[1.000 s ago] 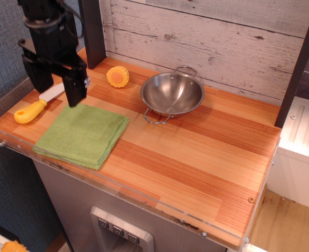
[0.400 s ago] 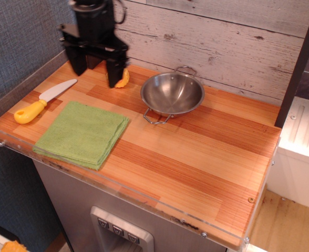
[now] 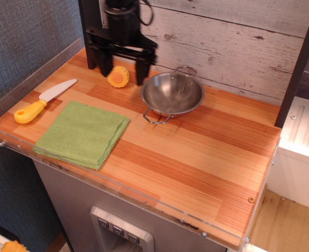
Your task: Place the colander on the green towel
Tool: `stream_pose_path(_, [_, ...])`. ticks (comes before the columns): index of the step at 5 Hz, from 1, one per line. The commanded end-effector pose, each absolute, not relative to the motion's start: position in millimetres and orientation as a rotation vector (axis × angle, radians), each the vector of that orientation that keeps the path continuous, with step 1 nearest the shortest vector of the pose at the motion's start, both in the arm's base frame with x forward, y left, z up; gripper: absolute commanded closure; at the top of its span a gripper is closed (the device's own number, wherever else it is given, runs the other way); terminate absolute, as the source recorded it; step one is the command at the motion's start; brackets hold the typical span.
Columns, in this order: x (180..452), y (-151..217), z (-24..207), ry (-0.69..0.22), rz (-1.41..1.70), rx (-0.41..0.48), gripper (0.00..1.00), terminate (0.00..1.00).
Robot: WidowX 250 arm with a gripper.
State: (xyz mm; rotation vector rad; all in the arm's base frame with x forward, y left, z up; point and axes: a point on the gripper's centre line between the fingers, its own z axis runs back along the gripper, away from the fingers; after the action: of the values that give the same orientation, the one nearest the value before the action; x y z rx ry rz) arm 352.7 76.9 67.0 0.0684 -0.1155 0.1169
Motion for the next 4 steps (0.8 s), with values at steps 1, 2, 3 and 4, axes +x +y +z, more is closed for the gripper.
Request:
stream_pose_path(1, [369, 57, 57, -0.222, 0.155, 0.095, 0.00, 0.00])
stream_pose_path(2, [369, 53, 46, -0.210, 0.144, 0.111, 0.00, 0.00])
stream_pose_path(3, [368, 56, 32, -0.183, 0.142, 0.130, 0.00, 0.00])
stream_pose_path(4, [368, 56, 28, -0.178, 0.131, 0.142, 1.00, 0.00])
